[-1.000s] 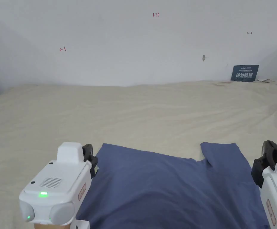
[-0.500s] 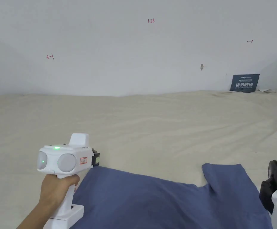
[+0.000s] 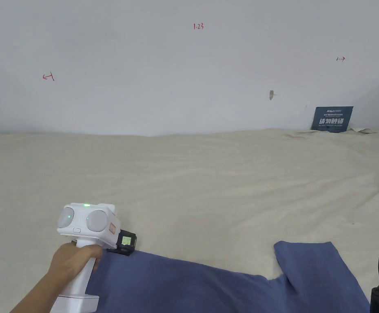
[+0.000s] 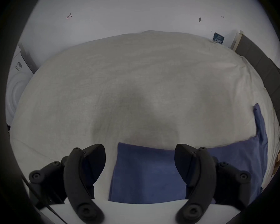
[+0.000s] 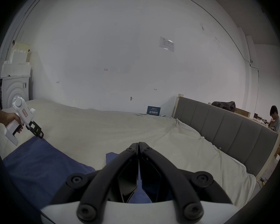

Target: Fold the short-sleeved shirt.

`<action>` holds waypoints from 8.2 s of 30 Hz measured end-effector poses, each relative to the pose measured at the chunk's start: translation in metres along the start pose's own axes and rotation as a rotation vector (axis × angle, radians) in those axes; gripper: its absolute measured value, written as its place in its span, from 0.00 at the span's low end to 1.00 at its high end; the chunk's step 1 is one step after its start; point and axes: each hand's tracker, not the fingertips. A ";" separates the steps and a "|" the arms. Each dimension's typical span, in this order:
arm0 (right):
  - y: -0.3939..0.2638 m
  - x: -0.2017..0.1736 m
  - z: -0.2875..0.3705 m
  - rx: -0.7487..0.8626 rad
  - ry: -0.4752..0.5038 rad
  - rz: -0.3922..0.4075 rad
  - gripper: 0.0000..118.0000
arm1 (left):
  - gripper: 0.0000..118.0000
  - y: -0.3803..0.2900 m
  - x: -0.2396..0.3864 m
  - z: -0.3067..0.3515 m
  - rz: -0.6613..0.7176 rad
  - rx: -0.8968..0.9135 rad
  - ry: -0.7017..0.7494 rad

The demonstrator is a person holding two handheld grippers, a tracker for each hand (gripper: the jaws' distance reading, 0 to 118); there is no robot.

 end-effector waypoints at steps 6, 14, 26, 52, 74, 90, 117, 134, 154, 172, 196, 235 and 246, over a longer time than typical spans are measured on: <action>-0.012 0.010 -0.001 -0.037 -0.012 -0.007 0.00 | 0.71 0.000 -0.001 -0.018 0.011 -0.054 0.003; -0.011 0.014 -0.003 -0.067 -0.010 -0.026 0.00 | 0.04 -0.003 0.017 -0.007 -0.011 -0.059 -0.055; 0.002 0.051 -0.134 -0.381 0.125 -0.119 0.01 | 0.02 -0.036 0.014 0.101 -0.063 0.148 -0.144; -0.077 0.030 -0.201 -0.811 0.088 -0.212 0.01 | 0.02 -0.074 0.005 0.141 -0.067 0.178 -0.163; 0.154 0.068 -0.128 -0.306 0.209 -0.186 0.01 | 0.02 -0.006 -0.049 0.258 0.036 0.412 -0.052; 0.379 0.077 -0.120 0.073 0.188 -0.215 0.01 | 0.02 0.141 -0.069 0.432 0.024 0.768 0.130; 0.162 0.056 -0.100 -0.158 0.261 -0.232 0.01 | 0.02 -0.035 -0.065 0.269 0.041 0.491 0.015; -0.026 0.070 0.049 -0.434 0.313 -0.359 0.01 | 0.02 -0.268 -0.053 0.218 0.047 0.233 -0.039; -0.139 0.052 0.104 -0.725 0.266 -0.297 0.01 | 0.02 -0.363 -0.049 0.196 0.027 0.072 -0.002; -0.122 0.045 0.110 -0.695 0.231 -0.250 0.74 | 0.93 -0.359 -0.055 0.215 0.199 0.117 -0.028; 0.025 0.001 0.152 0.130 0.077 -0.075 0.46 | 0.69 -0.299 0.004 0.329 0.120 0.854 0.199; 0.011 -0.009 0.160 0.074 0.093 -0.099 0.00 | 0.00 -0.345 -0.049 0.231 0.271 0.120 -0.046; 0.004 -0.022 0.162 0.018 0.120 -0.088 0.00 | 0.66 -0.366 -0.050 0.210 0.283 0.011 -0.002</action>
